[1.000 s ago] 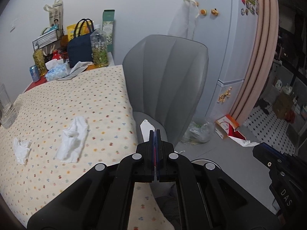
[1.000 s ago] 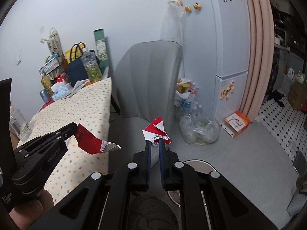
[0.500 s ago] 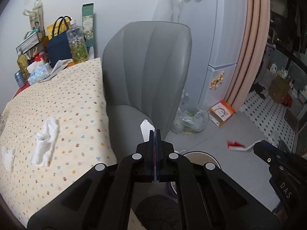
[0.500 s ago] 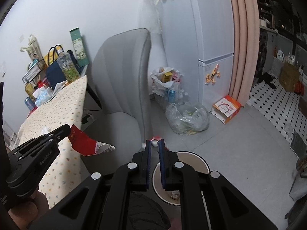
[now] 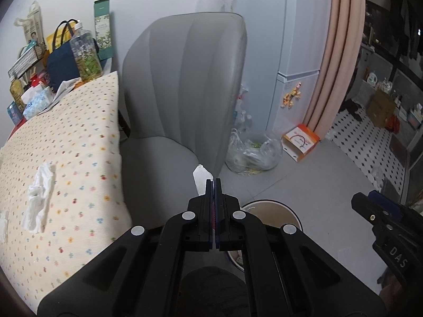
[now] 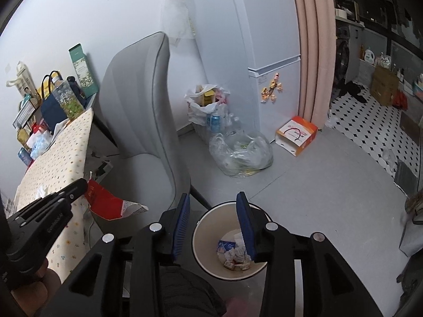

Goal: Collect trash
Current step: 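Open both tools over the wastebasket to drop the tissue and paper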

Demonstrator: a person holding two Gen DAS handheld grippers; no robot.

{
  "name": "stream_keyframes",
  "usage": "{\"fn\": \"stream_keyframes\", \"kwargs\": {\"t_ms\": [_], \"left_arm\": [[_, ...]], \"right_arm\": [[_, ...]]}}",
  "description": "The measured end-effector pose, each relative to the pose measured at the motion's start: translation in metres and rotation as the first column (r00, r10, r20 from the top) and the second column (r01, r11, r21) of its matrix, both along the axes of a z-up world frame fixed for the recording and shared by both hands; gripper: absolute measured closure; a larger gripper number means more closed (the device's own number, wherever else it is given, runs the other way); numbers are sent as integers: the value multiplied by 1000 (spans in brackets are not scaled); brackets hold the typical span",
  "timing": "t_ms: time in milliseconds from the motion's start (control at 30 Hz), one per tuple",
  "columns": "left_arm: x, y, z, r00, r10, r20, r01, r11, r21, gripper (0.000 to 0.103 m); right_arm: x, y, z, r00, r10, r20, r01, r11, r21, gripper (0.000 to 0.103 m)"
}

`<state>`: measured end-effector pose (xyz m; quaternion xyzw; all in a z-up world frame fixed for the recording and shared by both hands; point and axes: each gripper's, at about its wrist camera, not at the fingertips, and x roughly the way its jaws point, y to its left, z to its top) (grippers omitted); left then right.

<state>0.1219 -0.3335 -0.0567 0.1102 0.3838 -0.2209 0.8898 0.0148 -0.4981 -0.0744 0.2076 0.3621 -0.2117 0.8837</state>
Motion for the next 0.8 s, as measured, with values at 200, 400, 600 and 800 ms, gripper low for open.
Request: {"fn": "stream_keyframes", "kwargs": {"t_ms": [200, 400, 600, 800], "left_arm": [[-8, -31, -8, 998, -60, -13, 60, 998, 16, 101], [-16, -60, -12, 993, -117, -30, 117, 993, 14, 101], [-26, -85, -16, 983, -173, -54, 173, 985, -3, 101], [-25, -91, -22, 976, -194, -98, 192, 981, -29, 83]], "right_arm": [[-13, -16, -5, 999, -46, -2, 46, 999, 10, 62], [-30, -36, -5, 994, -106, -1, 106, 994, 13, 61], [-48, -52, -5, 986, -165, -2, 165, 986, 10, 58], [-50, -56, -5, 984, -180, 4, 180, 984, 7, 53]]}}
